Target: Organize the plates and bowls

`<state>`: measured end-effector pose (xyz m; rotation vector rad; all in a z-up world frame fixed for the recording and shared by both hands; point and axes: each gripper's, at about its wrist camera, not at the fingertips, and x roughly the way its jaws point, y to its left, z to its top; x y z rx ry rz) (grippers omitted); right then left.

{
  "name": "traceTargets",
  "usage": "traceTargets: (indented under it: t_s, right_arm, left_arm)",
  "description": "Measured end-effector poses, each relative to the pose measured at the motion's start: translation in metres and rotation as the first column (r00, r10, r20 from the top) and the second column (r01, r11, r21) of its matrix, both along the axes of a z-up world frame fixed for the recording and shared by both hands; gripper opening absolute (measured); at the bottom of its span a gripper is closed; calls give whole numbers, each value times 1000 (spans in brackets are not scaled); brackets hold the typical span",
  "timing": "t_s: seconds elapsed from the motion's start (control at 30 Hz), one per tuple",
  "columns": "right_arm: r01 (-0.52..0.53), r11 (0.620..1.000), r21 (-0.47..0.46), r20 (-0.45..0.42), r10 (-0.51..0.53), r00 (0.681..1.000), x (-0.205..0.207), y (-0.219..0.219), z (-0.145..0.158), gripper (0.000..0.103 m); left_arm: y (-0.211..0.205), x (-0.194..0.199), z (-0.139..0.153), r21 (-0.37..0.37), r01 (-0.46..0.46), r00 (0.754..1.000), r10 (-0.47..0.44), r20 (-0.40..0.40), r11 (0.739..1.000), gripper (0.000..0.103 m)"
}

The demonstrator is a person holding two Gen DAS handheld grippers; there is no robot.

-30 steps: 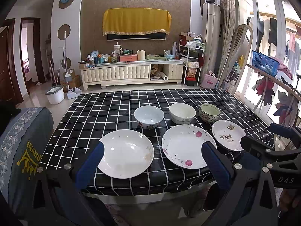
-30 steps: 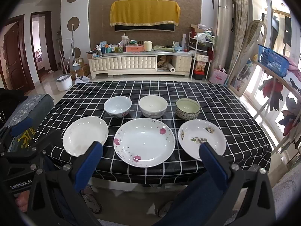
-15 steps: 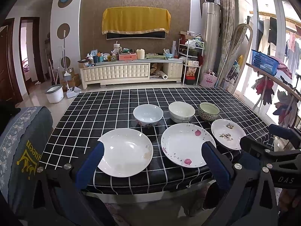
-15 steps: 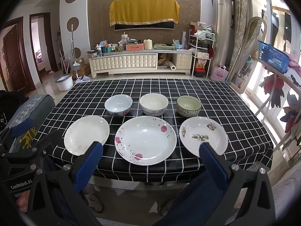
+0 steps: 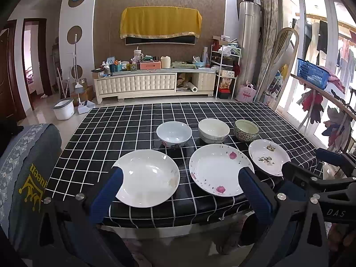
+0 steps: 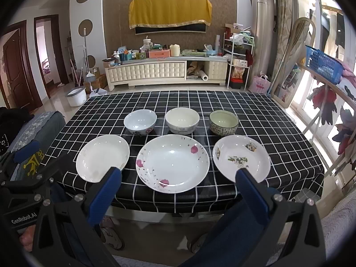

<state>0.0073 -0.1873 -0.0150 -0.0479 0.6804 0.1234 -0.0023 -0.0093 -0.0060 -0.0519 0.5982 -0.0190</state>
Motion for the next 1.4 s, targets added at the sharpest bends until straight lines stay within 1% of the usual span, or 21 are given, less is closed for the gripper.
traceTargets:
  t_s: [0.17, 0.3, 0.43, 0.5, 0.57, 0.6, 0.67, 0.8, 0.9, 0.97, 1.03, 1.07, 1.13, 1.2, 1.3, 1.4]
  right_arm:
    - [0, 1000, 8, -9, 0, 1000, 1, -1, -1, 103]
    - [-7, 1000, 26, -28, 7, 1000, 10, -1, -1, 103]
    - [-42, 998, 44, -84, 46, 995, 32, 5, -4, 103]
    - [-36, 998, 55, -86, 41, 995, 41, 7, -2, 103]
    - [-40, 998, 58, -70, 44, 997, 51, 9, 1, 103]
    - [-40, 998, 46, -62, 43, 997, 58, 11, 3, 103]
    - [-59, 998, 27, -72, 60, 996, 70, 19, 4, 103]
    - [-93, 994, 56, -84, 98, 992, 94, 33, 5, 103]
    - [-110, 992, 58, -98, 116, 988, 114, 48, 2, 103]
    - [-138, 990, 30, -148, 141, 979, 131, 63, -5, 103]
    - [-168, 986, 17, -157, 169, 973, 142, 75, -13, 103]
    - [-179, 984, 20, -161, 179, 970, 147, 79, -16, 103]
    - [-210, 976, 59, -183, 217, 959, 156, 89, -24, 103]
    - [-216, 974, 74, -207, 227, 952, 164, 97, -31, 103]
    - [-263, 963, 57, -231, 269, 935, 173, 117, -45, 103]
    - [-286, 956, 61, -268, 292, 918, 181, 129, -61, 103]
  left_arm:
    - [0, 3, 0, -6, -1, 1000, 1, -10, 1000, 102]
    - [1, 12, 0, 1, -16, 999, 16, -46, 1000, 102]
    - [8, 29, -1, 8, -57, 995, 58, -87, 998, 102]
    - [11, 38, 0, 29, -74, 992, 76, -97, 997, 102]
    - [17, 46, 1, 42, -78, 993, 81, -90, 996, 102]
    - [20, 50, 1, 40, -80, 993, 83, -89, 996, 102]
    - [28, 58, 2, 33, -82, 992, 85, -92, 996, 102]
    - [43, 78, 0, 53, -90, 990, 95, -100, 994, 102]
    - [61, 94, -2, 41, -110, 986, 114, -118, 993, 102]
    - [74, 105, -5, 30, -130, 982, 133, -136, 991, 102]
    - [86, 114, -8, 30, -151, 977, 154, -151, 988, 102]
    - [93, 119, -11, 32, -163, 972, 166, -164, 986, 102]
    - [103, 125, -17, 34, -177, 966, 180, -185, 984, 102]
    - [112, 132, -28, 51, -205, 953, 211, -216, 977, 102]
    - [127, 139, -46, 41, -217, 939, 220, -265, 975, 102]
    - [139, 145, -62, 13, -208, 929, 202, -311, 978, 102]
